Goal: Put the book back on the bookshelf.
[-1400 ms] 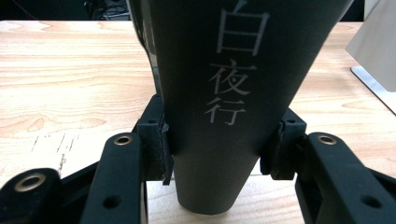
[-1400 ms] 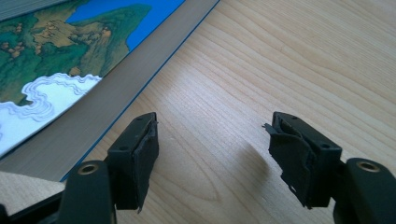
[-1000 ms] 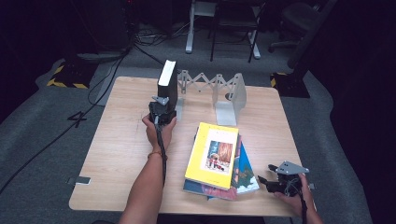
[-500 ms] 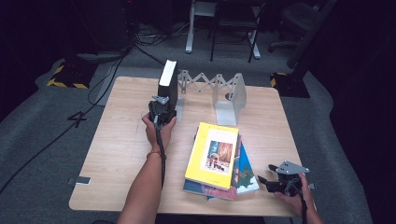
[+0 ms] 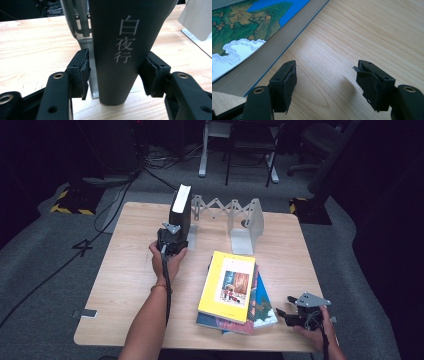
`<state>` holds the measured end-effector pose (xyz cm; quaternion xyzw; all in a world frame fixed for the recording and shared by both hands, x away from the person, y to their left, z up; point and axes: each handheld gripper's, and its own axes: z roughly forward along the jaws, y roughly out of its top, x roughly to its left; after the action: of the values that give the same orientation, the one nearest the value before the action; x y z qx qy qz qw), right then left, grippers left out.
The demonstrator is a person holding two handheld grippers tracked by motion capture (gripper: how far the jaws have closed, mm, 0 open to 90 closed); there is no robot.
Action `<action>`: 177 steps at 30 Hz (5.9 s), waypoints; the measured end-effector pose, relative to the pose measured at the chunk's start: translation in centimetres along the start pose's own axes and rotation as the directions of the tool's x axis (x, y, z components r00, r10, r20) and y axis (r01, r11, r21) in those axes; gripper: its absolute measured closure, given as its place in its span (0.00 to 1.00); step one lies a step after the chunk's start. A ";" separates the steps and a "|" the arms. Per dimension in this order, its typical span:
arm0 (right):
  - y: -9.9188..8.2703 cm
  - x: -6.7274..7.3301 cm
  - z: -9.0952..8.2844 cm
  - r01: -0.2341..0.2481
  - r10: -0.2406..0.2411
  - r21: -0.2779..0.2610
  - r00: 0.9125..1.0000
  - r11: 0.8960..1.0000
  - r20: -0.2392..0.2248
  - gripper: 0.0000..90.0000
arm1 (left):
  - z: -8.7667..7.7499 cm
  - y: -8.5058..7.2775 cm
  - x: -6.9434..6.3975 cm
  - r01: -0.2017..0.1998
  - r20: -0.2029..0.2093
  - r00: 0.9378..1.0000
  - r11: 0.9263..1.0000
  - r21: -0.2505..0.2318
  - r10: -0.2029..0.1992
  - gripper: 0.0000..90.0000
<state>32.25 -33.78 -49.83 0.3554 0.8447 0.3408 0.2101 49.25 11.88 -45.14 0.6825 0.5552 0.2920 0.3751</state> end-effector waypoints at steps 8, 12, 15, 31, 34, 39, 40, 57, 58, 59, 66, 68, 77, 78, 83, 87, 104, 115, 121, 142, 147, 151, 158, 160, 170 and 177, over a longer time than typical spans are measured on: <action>0.0 0.0 0.0 -0.002 0.002 -0.001 1.000 1.000 0.000 0.37 | -0.9 -0.4 1.0 -0.027 0.049 0.998 0.999 0.033 0.025 0.42; -0.1 0.0 0.0 -0.003 0.003 0.000 1.000 1.000 -0.001 0.37 | -1.4 -0.7 1.3 -0.050 0.067 0.997 0.998 0.028 0.048 0.43; -0.1 0.0 0.0 -0.008 0.008 0.000 1.000 1.000 -0.001 0.37 | -1.8 -1.0 1.8 -0.069 0.070 0.995 0.997 0.025 0.067 0.43; 0.0 0.0 0.0 -0.008 0.008 0.000 1.000 1.000 -0.001 0.37 | -4.1 -2.4 2.4 -0.138 0.150 0.980 0.990 0.030 0.132 0.43; 0.0 0.0 0.0 -0.002 0.002 0.001 1.000 1.000 0.000 0.37 | -4.5 -2.7 2.1 -0.172 0.169 0.972 0.984 0.037 0.163 0.43; 0.0 0.0 0.0 -0.004 0.004 0.001 1.000 1.000 -0.002 0.37 | -5.5 -3.4 1.6 -0.221 0.219 0.954 0.974 0.048 0.206 0.42; 0.0 0.0 0.0 -0.002 0.002 0.001 1.000 1.000 -0.001 0.37 | -5.7 -3.5 1.5 -0.230 0.226 0.950 0.972 0.048 0.214 0.42; 0.1 0.1 -0.2 0.004 -0.004 0.014 1.000 1.000 -0.008 0.37 | -8.3 -6.9 0.8 -0.362 0.364 0.876 0.930 0.062 0.317 0.38; 0.1 0.1 -0.2 0.005 -0.005 0.015 1.000 1.000 -0.008 0.37 | -8.5 -7.2 0.7 -0.378 0.373 0.867 0.923 0.063 0.330 0.38; 0.1 0.1 -0.2 0.007 -0.007 0.016 1.000 1.000 -0.008 0.37 | -8.7 -7.5 0.7 -0.396 0.375 0.860 0.916 0.062 0.346 0.38; 0.8 -0.1 -1.1 -0.048 0.048 -0.004 0.999 0.999 -0.001 0.38 | -10.1 -9.6 0.4 -0.489 0.465 0.783 0.871 0.048 0.414 0.33; 1.3 -0.1 -1.8 -0.061 0.061 -0.019 0.998 0.998 0.000 0.38 | -10.4 -10.1 0.3 -0.500 0.475 0.773 0.865 0.048 0.421 0.32; 4.0 1.5 -3.7 -0.008 0.007 -0.077 1.000 0.997 -0.021 0.37 | -11.3 -12.3 -0.4 -0.556 0.514 0.728 0.829 0.057 0.453 0.27; 4.2 1.7 -3.8 -0.001 -0.001 -0.078 1.000 0.997 -0.027 0.37 | -11.4 -12.5 -0.4 -0.557 0.523 0.723 0.828 0.055 0.452 0.27; 5.6 3.3 -4.2 0.039 -0.045 -0.099 0.997 0.994 -0.058 0.36 | -11.7 -13.1 -0.4 -0.567 0.534 0.713 0.822 0.057 0.455 0.26; 6.8 4.5 -4.4 0.069 -0.078 -0.115 0.994 0.991 -0.077 0.34 | -12.0 -13.6 -0.1 -0.560 0.539 0.710 0.828 0.039 0.454 0.26; 11.0 8.1 -0.5 0.124 -0.108 0.040 0.952 0.991 -0.286 0.34 | -10.6 -13.3 0.6 -0.515 0.584 0.714 0.855 0.064 0.387 0.16; 12.3 6.9 2.3 0.052 0.001 0.156 0.947 0.986 -0.321 0.25 | -8.3 -9.3 -1.0 -0.480 0.538 0.739 0.877 -0.004 0.407 0.24; 12.6 6.1 3.0 0.036 0.025 0.171 0.939 0.985 -0.342 0.24 | -6.5 -7.2 -3.1 -0.495 0.507 0.741 0.868 -0.030 0.440 0.27; 13.6 6.2 3.9 0.090 -0.064 0.063 0.940 0.994 -0.336 0.29 | -3.6 -6.1 -4.1 -0.466 0.521 0.756 0.885 0.005 0.395 0.39; 14.2 6.3 3.8 0.082 -0.078 -0.002 0.937 0.997 -0.339 0.39 | -3.8 -6.2 -4.2 -0.466 0.507 0.763 0.885 0.002 0.401 0.39; 14.4 5.9 4.5 0.050 -0.048 -0.005 0.932 0.999 -0.358 0.60 | -3.8 -6.3 -4.2 -0.463 0.508 0.764 0.886 0.003 0.397 0.39; 13.9 5.1 4.7 -0.015 -0.007 -0.049 0.914 0.999 -0.406 0.78 | -3.8 -6.4 -4.0 -0.456 0.511 0.765 0.890 0.002 0.391 0.35; 13.7 5.2 4.6 -0.014 -0.018 -0.074 0.909 0.997 -0.416 0.80 | -3.6 -6.4 -4.0 -0.453 0.503 0.771 0.891 0.002 0.391 0.35; 13.9 5.8 4.6 0.003 -0.063 -0.134 0.892 0.991 -0.447 0.82 | -2.8 -6.0 -3.2 -0.425 0.492 0.789 0.905 0.006 0.368 0.34; 14.4 5.7 3.8 0.021 -0.101 -0.187 0.896 0.982 -0.432 0.83 | -3.2 -4.2 -2.8 -0.391 0.515 0.777 0.919 -0.054 0.361 0.44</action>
<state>37.31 -20.49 -42.57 0.2223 0.8474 0.4791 0.0553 43.78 10.15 -46.80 0.8426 0.2948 0.1519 0.4244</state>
